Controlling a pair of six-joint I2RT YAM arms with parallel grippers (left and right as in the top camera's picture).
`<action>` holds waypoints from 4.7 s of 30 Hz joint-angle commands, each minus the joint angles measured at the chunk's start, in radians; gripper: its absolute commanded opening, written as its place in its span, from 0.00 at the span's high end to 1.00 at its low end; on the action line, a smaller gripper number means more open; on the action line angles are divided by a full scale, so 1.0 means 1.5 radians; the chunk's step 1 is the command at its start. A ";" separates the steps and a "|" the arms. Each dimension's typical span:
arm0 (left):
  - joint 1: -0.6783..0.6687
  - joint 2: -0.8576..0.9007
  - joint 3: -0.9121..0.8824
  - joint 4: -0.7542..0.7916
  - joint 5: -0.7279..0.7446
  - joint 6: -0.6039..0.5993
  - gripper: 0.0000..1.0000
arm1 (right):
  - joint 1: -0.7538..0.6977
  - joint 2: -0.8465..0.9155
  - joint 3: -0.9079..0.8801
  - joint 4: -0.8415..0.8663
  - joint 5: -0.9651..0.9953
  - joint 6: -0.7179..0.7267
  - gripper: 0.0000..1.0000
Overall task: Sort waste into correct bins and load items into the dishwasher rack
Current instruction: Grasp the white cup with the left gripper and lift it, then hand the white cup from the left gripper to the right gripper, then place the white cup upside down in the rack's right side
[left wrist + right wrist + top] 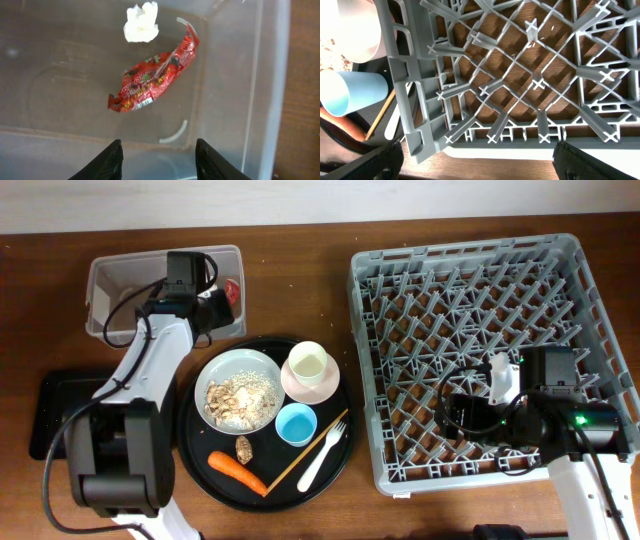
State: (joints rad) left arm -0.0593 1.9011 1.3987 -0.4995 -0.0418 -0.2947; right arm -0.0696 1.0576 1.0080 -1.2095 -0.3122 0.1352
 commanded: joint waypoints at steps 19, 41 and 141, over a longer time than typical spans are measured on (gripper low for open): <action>-0.014 -0.158 0.043 -0.133 0.097 0.003 0.31 | -0.003 -0.001 0.014 -0.004 0.006 0.001 0.02; -0.200 0.014 0.045 -0.247 0.176 -0.002 0.99 | -0.003 -0.001 0.014 -0.030 0.006 0.001 0.02; -0.115 -0.088 0.150 -0.537 0.072 0.139 0.83 | -0.417 0.329 0.228 -0.011 0.125 -0.014 0.02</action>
State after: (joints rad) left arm -0.2359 1.7836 1.6127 -1.3014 0.0742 -0.0731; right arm -0.6914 1.5440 1.3346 -1.2282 -0.0704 0.1055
